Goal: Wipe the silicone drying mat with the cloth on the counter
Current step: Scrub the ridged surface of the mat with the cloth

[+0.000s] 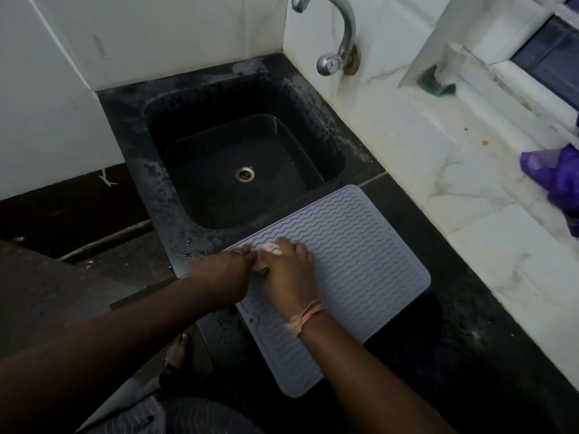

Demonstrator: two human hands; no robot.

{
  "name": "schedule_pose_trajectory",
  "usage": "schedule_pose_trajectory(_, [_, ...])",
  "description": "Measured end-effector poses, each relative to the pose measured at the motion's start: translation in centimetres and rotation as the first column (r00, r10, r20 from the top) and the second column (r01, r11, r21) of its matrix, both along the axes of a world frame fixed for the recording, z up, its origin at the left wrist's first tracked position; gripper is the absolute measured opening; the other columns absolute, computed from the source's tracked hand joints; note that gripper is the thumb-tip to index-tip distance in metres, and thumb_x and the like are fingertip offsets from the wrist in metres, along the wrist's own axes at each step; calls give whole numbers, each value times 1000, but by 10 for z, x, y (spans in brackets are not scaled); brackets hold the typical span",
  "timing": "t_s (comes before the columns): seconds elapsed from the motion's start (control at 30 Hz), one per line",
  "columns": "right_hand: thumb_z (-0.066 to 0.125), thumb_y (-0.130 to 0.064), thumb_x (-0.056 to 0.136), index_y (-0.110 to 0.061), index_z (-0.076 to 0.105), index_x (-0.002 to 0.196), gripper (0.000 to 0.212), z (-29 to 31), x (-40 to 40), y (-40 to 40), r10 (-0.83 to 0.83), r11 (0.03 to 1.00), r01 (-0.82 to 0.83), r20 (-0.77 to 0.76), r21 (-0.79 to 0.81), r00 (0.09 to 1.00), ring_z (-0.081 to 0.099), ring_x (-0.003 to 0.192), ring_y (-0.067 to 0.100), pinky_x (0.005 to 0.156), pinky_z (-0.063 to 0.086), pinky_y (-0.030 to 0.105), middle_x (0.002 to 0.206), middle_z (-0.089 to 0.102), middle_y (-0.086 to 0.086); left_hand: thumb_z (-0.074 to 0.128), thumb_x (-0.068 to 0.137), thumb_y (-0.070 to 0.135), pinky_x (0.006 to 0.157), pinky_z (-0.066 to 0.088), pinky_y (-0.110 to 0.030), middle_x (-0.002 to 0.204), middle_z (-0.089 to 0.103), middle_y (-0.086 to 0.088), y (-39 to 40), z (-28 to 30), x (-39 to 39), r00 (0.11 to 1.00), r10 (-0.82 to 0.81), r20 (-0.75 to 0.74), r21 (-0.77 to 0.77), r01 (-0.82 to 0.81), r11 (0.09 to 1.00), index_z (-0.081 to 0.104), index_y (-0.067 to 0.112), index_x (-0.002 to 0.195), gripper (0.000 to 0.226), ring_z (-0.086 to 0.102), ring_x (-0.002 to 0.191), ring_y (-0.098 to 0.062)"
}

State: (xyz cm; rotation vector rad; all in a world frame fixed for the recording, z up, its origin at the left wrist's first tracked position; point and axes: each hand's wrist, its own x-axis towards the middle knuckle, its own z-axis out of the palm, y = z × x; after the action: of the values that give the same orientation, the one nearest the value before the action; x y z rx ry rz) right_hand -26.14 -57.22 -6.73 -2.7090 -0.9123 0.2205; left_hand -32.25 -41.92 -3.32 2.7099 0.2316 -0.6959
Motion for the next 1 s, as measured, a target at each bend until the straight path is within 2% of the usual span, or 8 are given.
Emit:
schedule_pose_trajectory(0.2, [60, -19, 88, -38, 63, 135, 51, -11, 26, -28, -55, 998, 55, 7, -43, 998, 43, 125, 29, 105, 38, 46, 147, 46, 2, 51, 91, 13, 123, 30, -35, 172, 1, 6, 5, -5, 1, 995, -24, -102, 16, 26, 1000, 13, 26, 164, 84, 19, 156, -19])
schedule_pose_trajectory(0.3, [62, -18, 91, -36, 62, 137, 50, -7, 78, -56, -172, 983, 173, 12, -66, 985, 44, 125, 31, 107, 37, 46, 145, 48, 3, 51, 90, 11, 124, 27, -34, 172, -1, 6, 5, -4, 2, 993, -23, -118, 16, 25, 1000, 11, 25, 165, 85, 15, 157, -18])
schedule_pose_trajectory(0.47, [65, -22, 92, -34, 61, 139, 49, 3, 126, -75, -358, 924, 356, 12, -138, 934, 47, 124, 32, 106, 37, 46, 141, 51, 5, 46, 94, 15, 121, 35, -40, 172, 3, 9, 1, 1, 5, 994, 12, -110, 23, -9, 1000, 14, 28, 164, 78, 25, 155, -19])
schedule_pose_trajectory(0.6, [60, -21, 94, -34, 64, 134, 43, 7, 80, -54, -222, 975, 223, -48, 12, 974, 46, 124, 26, 106, 43, 42, 139, 53, -1, 49, 93, 16, 120, 29, -32, 171, 14, 7, -12, 2, 6, 999, 40, 9, -25, -40, 999, 25, 26, 162, 73, 23, 155, -15])
schedule_pose_trajectory(0.7, [51, -26, 96, -33, 65, 126, 34, -4, 3, -28, -63, 997, 63, 3, 37, 998, 49, 120, 24, 101, 44, 42, 136, 54, -3, 50, 92, 13, 122, 28, -34, 172, 7, 4, -15, -2, 2, 1000, 10, -1, -47, -10, 999, 20, 24, 164, 78, 17, 157, -18])
schedule_pose_trajectory(0.77, [40, -26, 93, -30, 65, 127, 42, -12, -34, -20, -68, 997, 66, 33, 33, 997, 49, 119, 29, 100, 44, 47, 141, 53, 2, 49, 93, 9, 124, 27, -34, 172, 2, 4, -12, -5, 1, 999, -32, -18, -30, 32, 999, 17, 24, 164, 80, 14, 158, -18])
schedule_pose_trajectory(0.93, [65, -23, 86, -36, 66, 129, 45, -13, 9, -45, -143, 989, 143, -4, 25, 990, 43, 126, 27, 105, 38, 45, 148, 48, -2, 46, 93, 3, 124, 20, -31, 172, -3, 8, -6, -3, 7, 998, -25, -61, -45, 22, 999, 15, 27, 164, 82, 10, 158, -15])
schedule_pose_trajectory(1.0, [66, -23, 88, -37, 66, 132, 46, -12, 43, -65, -220, 975, 221, 20, -10, 975, 44, 125, 27, 106, 37, 44, 147, 49, -2, 45, 92, 0, 125, 17, -31, 172, -5, 9, -6, -3, 8, 997, -20, -74, -55, 16, 998, 12, 28, 164, 84, 8, 158, -14])
